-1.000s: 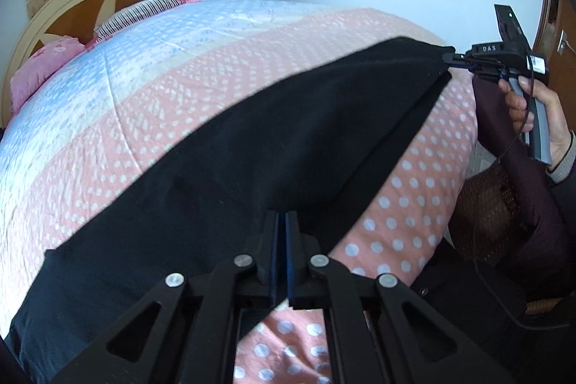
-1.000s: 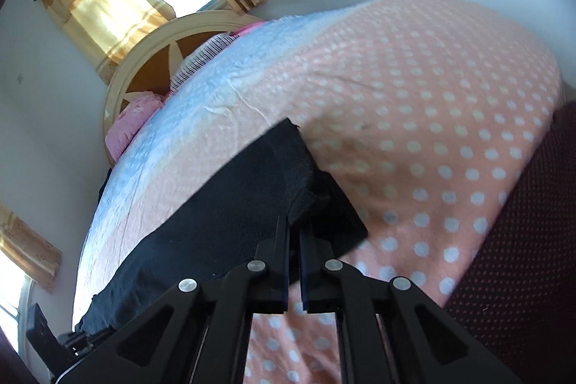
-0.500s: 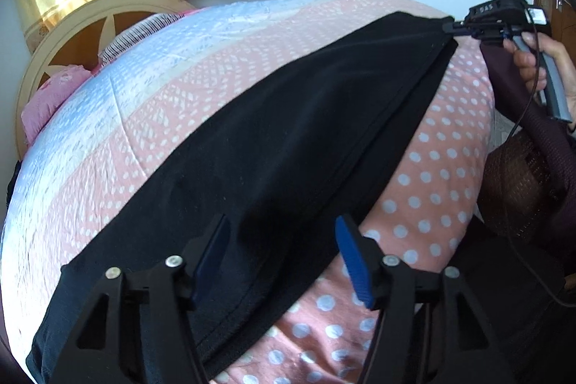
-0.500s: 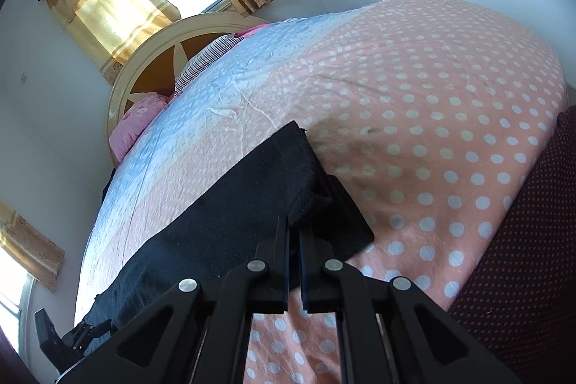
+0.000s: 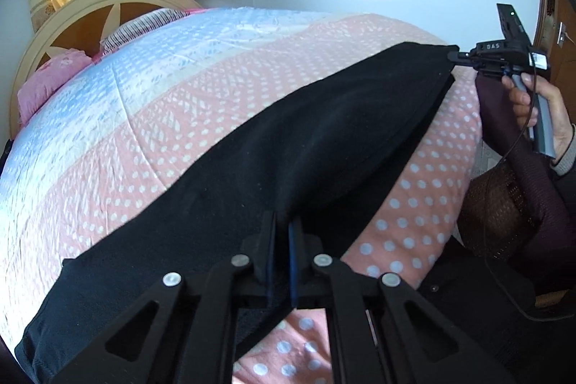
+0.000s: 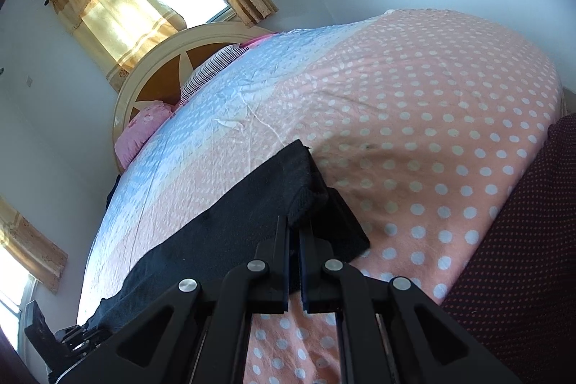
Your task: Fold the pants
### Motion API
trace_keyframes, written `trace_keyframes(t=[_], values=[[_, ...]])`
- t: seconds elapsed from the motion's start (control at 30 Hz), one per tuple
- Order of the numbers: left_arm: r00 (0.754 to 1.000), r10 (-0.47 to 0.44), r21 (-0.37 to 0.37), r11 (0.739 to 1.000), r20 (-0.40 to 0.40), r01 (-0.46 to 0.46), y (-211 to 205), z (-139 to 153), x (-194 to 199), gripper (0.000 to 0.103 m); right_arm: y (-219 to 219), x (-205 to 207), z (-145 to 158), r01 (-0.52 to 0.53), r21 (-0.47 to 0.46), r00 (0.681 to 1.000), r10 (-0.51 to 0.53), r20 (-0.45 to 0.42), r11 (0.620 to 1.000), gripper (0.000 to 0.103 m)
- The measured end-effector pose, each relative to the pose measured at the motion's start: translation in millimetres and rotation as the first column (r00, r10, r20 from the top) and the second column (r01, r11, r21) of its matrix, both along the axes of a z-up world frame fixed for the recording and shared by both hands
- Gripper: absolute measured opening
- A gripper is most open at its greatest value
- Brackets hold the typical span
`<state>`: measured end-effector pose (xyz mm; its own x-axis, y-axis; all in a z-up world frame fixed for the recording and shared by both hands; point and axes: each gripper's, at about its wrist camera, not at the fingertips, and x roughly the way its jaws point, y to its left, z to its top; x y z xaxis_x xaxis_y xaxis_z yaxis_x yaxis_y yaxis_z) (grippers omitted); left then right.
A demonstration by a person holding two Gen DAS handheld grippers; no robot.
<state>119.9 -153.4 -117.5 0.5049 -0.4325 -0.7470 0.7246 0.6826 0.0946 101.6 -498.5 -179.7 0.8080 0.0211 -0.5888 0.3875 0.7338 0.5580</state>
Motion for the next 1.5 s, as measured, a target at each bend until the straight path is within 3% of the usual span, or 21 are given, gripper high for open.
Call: trace_keyframes(t=[0.17, 0.67, 0.7, 0.73, 0.77, 0.83, 0.93, 0.97, 1.0, 1.13, 1.23, 1.27, 1.3, 1.33, 1.43, 1.5], values=[[0.999, -0.017, 0.028, 0.999, -0.029, 0.017, -1, -17, -1, 0.006, -5, 5, -24, 0.015, 0.031, 0.997, -0.012, -0.079, 0.999, 0.004], [0.999, 0.000, 0.019, 1.000, -0.050, 0.001, 2, -24, -6, 0.007, -10, 7, -20, 0.035, 0.004, 0.998, -0.035, -0.059, 0.999, 0.004], [0.999, -0.005, 0.029, 1.000, -0.052, 0.006, 1, -26, -7, 0.008, -13, 8, -25, 0.029, 0.028, 0.997, -0.027, -0.073, 0.999, 0.005], [0.999, -0.002, 0.039, 0.999, -0.052, 0.004, 0, -28, -7, 0.010, -16, 6, -28, 0.036, 0.028, 0.995, -0.033, -0.093, 0.999, 0.014], [0.998, 0.002, 0.049, 0.999, -0.057, 0.001, 0, -30, -7, 0.015, -19, 2, -26, 0.068, -0.001, 0.991, -0.068, -0.112, 0.998, 0.036], [0.999, -0.008, 0.059, 0.998, -0.051, 0.011, -1, -30, -13, 0.015, -29, -11, -15, 0.151, -0.066, 0.984, -0.156, -0.090, 0.986, 0.053], [0.998, -0.051, 0.079, 0.995, -0.027, 0.053, 2, -29, -26, 0.032, -41, -17, 7, 0.195, -0.126, 0.979, -0.201, -0.032, 0.973, 0.053], [0.998, -0.056, 0.090, 0.994, -0.027, 0.058, 4, -30, -30, 0.041, -43, -13, 12, 0.177, -0.134, 0.984, -0.180, -0.009, 0.975, 0.053], [0.998, -0.059, 0.097, 0.993, -0.028, 0.062, 6, -31, -31, 0.043, -44, -5, 16, 0.145, -0.142, 0.989, -0.146, 0.006, 0.979, 0.053], [1.000, -0.031, 0.112, 0.993, -0.001, 0.031, 18, -28, -33, 0.048, -47, 46, 4, 0.022, -0.101, 0.998, -0.028, -0.056, 0.995, 0.053], [0.999, 0.037, 0.064, 0.997, 0.034, -0.039, 33, -16, -27, 0.064, -45, 75, -10, -0.037, -0.053, 0.996, 0.032, -0.085, 0.998, 0.053], [0.995, 0.075, 0.053, 0.996, 0.065, -0.079, 39, -12, -24, 0.073, -43, 81, -13, -0.056, -0.045, 0.995, 0.053, -0.082, 0.997, 0.049], [0.989, 0.117, 0.051, 0.991, 0.096, -0.122, 45, -11, -20, 0.077, -39, 86, -14, -0.081, -0.040, 0.994, 0.078, -0.080, 0.996, 0.040], [0.981, 0.157, 0.055, 0.985, 0.113, -0.164, 49, -12, -14, 0.077, -34, 92, -16, -0.101, -0.051, 0.990, 0.096, -0.100, 0.994, 0.012], [0.975, 0.214, 0.077, 0.973, 0.052, -0.218, 61, -26, 3, 0.077, -22, 95, -17, -0.091, -0.137, 0.985, 0.069, -0.156, 0.986, 0.007], [0.980, 0.198, 0.082, 0.977, -0.008, -0.196, 63, -40, 6, 0.077, -24, 94, -17, -0.047, -0.170, 0.983, 0.015, -0.182, 0.984, 0.003]])
